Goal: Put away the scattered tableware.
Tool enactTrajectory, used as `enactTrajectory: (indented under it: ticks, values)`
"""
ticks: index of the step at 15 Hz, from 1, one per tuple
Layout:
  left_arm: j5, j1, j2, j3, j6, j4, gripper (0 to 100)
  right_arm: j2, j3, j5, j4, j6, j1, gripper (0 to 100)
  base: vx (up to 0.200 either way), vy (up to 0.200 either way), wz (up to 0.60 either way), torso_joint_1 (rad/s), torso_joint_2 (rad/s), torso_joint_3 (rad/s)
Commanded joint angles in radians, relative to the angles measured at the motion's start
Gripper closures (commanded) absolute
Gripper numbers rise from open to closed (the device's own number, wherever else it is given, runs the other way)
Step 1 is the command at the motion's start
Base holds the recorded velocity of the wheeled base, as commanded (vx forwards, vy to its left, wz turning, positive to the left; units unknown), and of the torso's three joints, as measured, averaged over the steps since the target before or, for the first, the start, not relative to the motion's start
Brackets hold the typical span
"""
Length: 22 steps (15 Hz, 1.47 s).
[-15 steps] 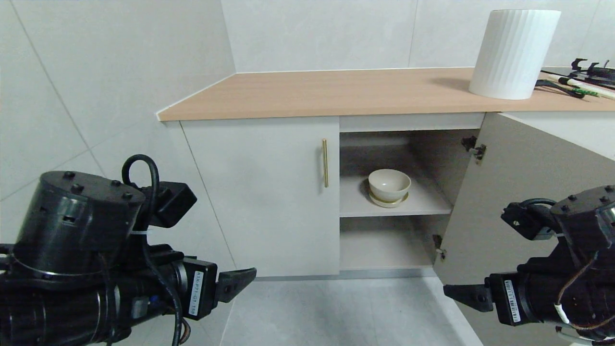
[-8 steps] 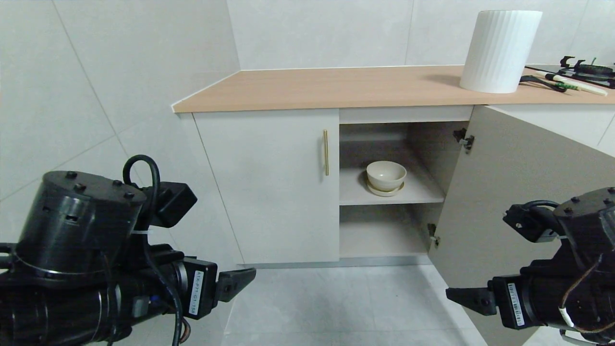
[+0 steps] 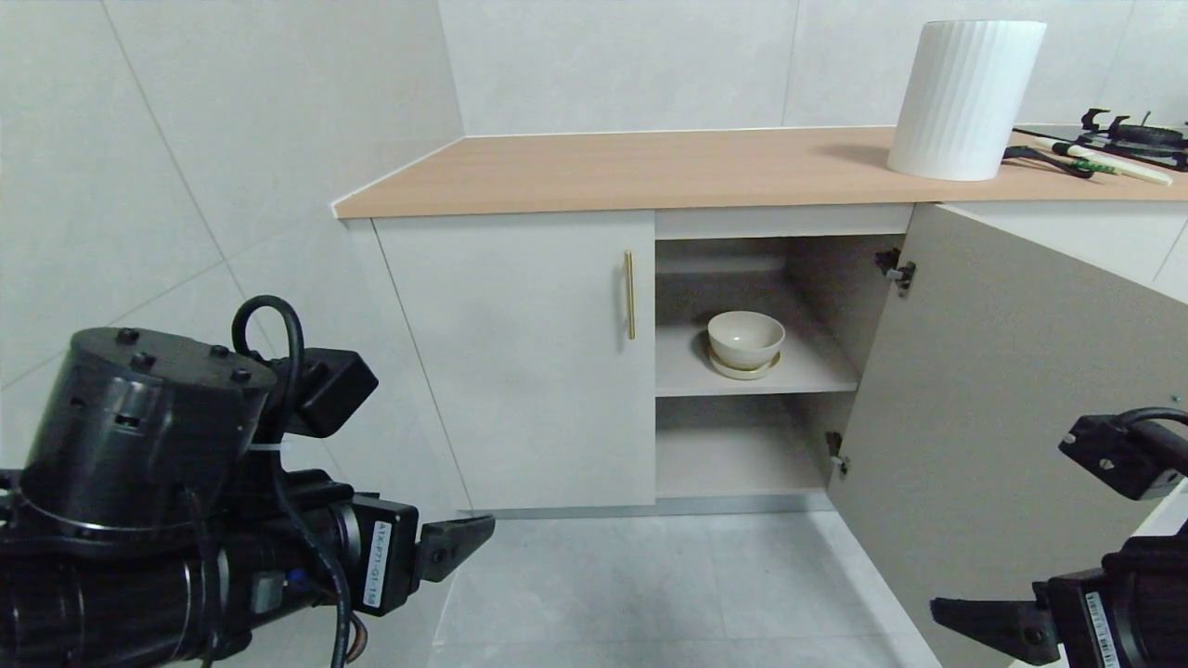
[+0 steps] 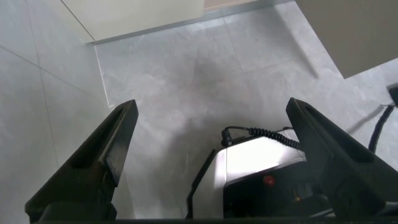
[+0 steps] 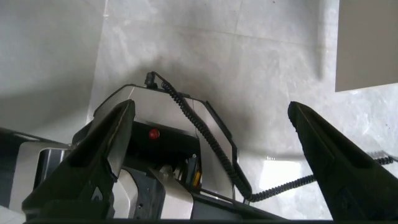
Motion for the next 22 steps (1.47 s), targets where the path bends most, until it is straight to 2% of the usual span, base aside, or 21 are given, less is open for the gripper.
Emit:
enactTrajectory:
  ticks: [1, 14, 16, 22]
  values:
    - [0.002, 0.000, -0.001, 0.000, -0.001, 0.001, 0, -0.028, 0.011, -0.005, -0.001, 0.000, 0.000, 0, 0.000, 0.000, 0.00, 0.000, 0.00, 0.000]
    - [0.000, 0.000, 0.008, 0.002, -0.001, -0.001, 0, -0.023, 0.017, -0.013, 0.041, -0.001, -0.026, 0, 0.000, -0.200, 0.00, 0.003, 0.00, 0.006]
    - [0.002, 0.002, 0.012, 0.002, -0.001, -0.001, 0, -0.029, 0.014, -0.028, 0.036, -0.055, -0.120, 0, 0.000, -0.200, 0.00, 0.010, 0.00, 0.000]
    - [0.002, 0.002, 0.008, 0.000, -0.002, -0.001, 0, -0.017, -0.041, -0.020, -0.025, -0.163, -0.457, 0, 0.000, 0.000, 0.00, 0.000, 0.00, 0.000]
